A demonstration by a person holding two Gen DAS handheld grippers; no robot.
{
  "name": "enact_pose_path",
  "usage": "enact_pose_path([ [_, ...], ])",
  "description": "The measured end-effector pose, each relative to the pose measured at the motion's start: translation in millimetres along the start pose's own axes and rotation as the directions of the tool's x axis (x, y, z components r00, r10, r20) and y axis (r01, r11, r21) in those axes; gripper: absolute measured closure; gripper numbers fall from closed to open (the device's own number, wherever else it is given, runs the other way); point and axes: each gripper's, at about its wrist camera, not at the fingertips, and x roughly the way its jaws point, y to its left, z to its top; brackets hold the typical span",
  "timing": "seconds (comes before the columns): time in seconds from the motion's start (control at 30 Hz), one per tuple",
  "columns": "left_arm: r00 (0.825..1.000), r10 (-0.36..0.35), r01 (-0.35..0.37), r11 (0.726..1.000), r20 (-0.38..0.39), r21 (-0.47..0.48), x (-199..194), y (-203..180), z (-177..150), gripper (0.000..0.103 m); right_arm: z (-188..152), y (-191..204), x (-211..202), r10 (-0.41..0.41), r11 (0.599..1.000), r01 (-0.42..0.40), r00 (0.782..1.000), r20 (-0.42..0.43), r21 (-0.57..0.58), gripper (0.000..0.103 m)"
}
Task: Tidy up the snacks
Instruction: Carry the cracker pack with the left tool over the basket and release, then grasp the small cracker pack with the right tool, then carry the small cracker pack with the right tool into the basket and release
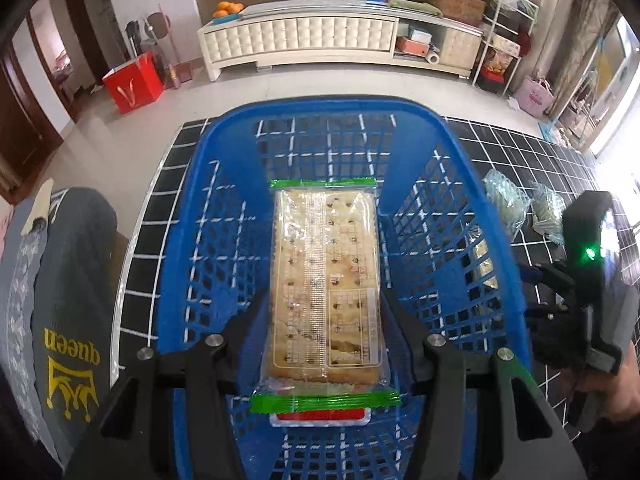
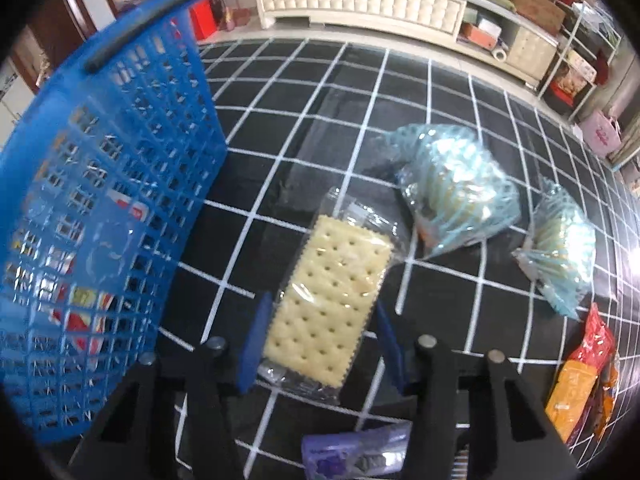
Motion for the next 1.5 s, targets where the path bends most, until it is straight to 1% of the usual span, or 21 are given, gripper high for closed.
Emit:
enact_pose_path([
  [0.07, 1.000, -0.018, 0.019, 1.000, -0.006, 0.011, 3, -5, 6, 0.051, -3, 1, -11, 0.007, 1.000, -0.006, 1.000, 0.018, -0.008, 0.048],
  [0.13, 0.999, -0.047, 0.047, 0.999, -0.011, 0.002, 7, -7, 13, 0.051, -6, -3, -21, 0.034, 0.999, -0.034, 0.999, 0.038, 0.002, 0.048],
  [0.17, 0.999, -0.050, 0.050, 0.999, -0.015, -0.006, 10, -7, 16, 0.050, -3, 0, -24, 0.039, 0.999, -0.039, 0.998, 0.044, 0.005, 0.048],
  [0.2, 0.999, -0.046, 0.046, 0.999, -0.019, -0.006, 13, -8, 18, 0.047, -4, -1, -30, 0.047, 0.999, -0.047, 0.998, 0.051, 0.007, 0.048],
  [0.27, 0.999, -0.031, 0.031, 0.999, -0.026, 0.014, 16, -13, 20, 0.047, -1, 1, -38, 0.053, 0.999, -0.053, 0.997, 0.062, 0.005, 0.048],
  [0.33, 1.000, -0.016, 0.017, 0.998, -0.024, 0.053, 16, -19, 21, 0.047, -3, 1, -52, 0.052, 0.999, -0.053, 0.995, 0.080, 0.001, 0.048],
  [0.4, 1.000, -0.019, 0.020, 0.997, -0.024, 0.071, 15, -22, 20, 0.047, -4, 2, -61, 0.057, 0.998, -0.057, 0.994, 0.095, 0.000, 0.048],
  [0.5, 0.998, -0.054, 0.055, 0.997, -0.023, 0.062, 10, -22, 16, 0.047, -3, 5, -79, 0.060, 0.998, -0.060, 0.991, 0.121, 0.001, 0.048],
  [0.67, 0.998, -0.054, 0.053, 0.997, 0.016, 0.056, -15, -19, 7, 0.047, 0, 10, -108, 0.063, 0.998, -0.061, 0.984, 0.164, -0.015, 0.048],
  [0.83, 0.995, -0.061, 0.057, 0.997, 0.073, 0.057, -48, -9, -4, 0.047, 4, 26, -133, 0.072, 0.997, -0.065, 0.976, 0.208, -0.040, 0.048],
  [1.0, 0.992, -0.054, 0.049, 0.998, 0.114, 0.047, -76, 7, -17, 0.047, 11, 35, -156, 0.095, 0.995, -0.083, 0.968, 0.233, -0.063, 0.048],
  [1.13, 0.988, -0.018, 0.013, 0.999, 0.155, 0.036, -95, 24, -30, 0.046, 15, 57, -167, 0.108, 0.991, -0.085, 0.962, 0.250, -0.100, 0.048],
  [1.4, 0.983, -0.013, 0.013, 1.000, 0.183, 0.004, -113, 57, -47, 0.046, 26, 97, -163, 0.140, 0.983, -0.106, 0.963, 0.229, -0.152, 0.048],
  [1.5, 0.982, 0.010, -0.008, 1.000, 0.188, -0.011, -112, 71, -51, 0.046, 34, 108, -153, 0.142, 0.980, -0.109, 0.968, 0.207, -0.166, 0.048],
])
